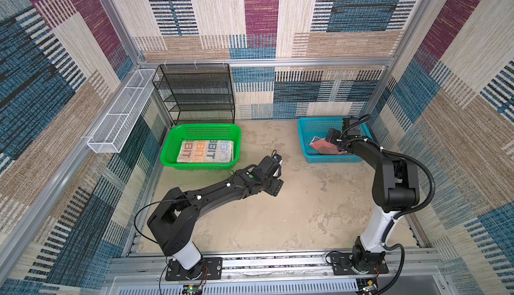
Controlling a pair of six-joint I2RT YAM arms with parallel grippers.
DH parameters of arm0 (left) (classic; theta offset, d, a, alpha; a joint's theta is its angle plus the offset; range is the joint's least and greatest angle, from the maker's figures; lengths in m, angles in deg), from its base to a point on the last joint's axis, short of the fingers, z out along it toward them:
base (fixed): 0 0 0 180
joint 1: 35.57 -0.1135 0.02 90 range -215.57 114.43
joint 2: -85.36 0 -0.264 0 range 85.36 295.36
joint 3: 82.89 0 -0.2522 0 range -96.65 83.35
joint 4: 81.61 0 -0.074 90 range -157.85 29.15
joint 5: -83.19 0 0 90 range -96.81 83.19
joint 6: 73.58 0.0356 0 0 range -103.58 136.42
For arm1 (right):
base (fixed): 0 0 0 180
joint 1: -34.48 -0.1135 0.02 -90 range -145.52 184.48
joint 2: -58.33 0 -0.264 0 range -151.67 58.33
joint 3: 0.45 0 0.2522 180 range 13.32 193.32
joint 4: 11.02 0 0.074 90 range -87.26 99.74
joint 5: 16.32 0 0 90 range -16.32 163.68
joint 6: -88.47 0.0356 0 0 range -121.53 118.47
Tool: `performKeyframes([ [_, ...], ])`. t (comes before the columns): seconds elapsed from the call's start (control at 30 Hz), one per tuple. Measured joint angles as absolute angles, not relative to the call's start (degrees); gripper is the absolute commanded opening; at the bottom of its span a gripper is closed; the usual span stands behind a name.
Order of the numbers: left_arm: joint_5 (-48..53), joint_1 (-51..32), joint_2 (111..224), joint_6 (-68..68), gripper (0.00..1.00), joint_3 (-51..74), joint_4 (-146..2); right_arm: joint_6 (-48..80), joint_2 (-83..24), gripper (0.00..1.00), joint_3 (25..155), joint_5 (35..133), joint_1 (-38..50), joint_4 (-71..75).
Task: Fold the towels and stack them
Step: 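Reach the right gripper into the teal basket and grasp the pink bear towel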
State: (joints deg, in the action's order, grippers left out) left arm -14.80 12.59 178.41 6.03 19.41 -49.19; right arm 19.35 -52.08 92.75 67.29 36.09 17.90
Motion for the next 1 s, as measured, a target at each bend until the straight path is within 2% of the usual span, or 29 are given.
performKeyframes([
  [0.33,-19.09,12.70,177.93,6.03,0.79,19.78,-48.95,21.12,-59.11,1.00,96.38,67.07,36.70,20.66],
  [0.5,-20.16,12.72,178.28,6.05,0.79,19.69,-48.71,21.10,-61.87,0.91,98.13,67.20,36.70,20.87],
  [0.57,-20.18,12.81,178.30,6.05,0.79,19.69,-48.50,21.01,-62.26,0.82,98.02,67.64,36.70,20.81],
  [0.73,-20.33,12.85,178.19,6.05,0.79,19.78,-47.88,20.68,-61.71,0.28,96.08,68.77,36.81,19.28],
  [0.8,-20.33,12.87,178.06,6.05,0.79,20.11,-47.95,20.42,-60.47,0.01,94.87,69.62,36.81,18.78],
  [0.9,-20.27,12.92,177.89,6.05,0.80,20.98,-47.97,19.96,-57.32,0.00,93.15,70.87,36.81,18.36],
  [0.93,-20.22,12.92,177.78,6.05,0.84,21.31,-48.01,19.96,-56.32,0.00,92.65,71.15,36.79,18.08],
  [0.97,-20.09,12.92,177.56,6.05,0.98,21.73,-48.17,19.26,-54.79,0.00,91.81,71.79,36.79,17.57],
  [1.0,-20.07,12.92,177.25,6.05,0.99,22.30,-48.52,19.15,-53.21,0.00,90.94,72.20,36.79,17.11],
])
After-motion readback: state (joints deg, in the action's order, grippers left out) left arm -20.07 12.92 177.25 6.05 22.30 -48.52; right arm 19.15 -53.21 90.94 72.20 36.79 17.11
